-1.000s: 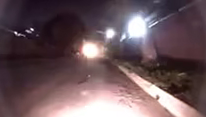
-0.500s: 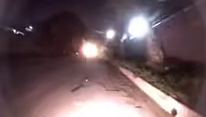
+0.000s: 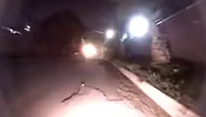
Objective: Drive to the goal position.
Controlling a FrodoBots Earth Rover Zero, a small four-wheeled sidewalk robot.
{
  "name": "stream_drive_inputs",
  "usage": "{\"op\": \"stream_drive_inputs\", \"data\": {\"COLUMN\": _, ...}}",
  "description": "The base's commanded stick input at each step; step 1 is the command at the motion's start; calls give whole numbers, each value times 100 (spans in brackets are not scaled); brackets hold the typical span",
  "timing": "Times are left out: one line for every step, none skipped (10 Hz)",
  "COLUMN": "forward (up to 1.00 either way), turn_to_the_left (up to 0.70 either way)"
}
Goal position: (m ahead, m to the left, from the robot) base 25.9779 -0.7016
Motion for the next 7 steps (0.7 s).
{"op": "stream_drive_inputs", "data": {"forward": 70, "turn_to_the_left": 1}}
{"op": "stream_drive_inputs", "data": {"forward": 70, "turn_to_the_left": 1}}
{"op": "stream_drive_inputs", "data": {"forward": 70, "turn_to_the_left": 1}}
{"op": "stream_drive_inputs", "data": {"forward": 70, "turn_to_the_left": 1}}
{"op": "stream_drive_inputs", "data": {"forward": 70, "turn_to_the_left": 1}}
{"op": "stream_drive_inputs", "data": {"forward": 70, "turn_to_the_left": 1}}
{"op": "stream_drive_inputs", "data": {"forward": 70, "turn_to_the_left": 1}}
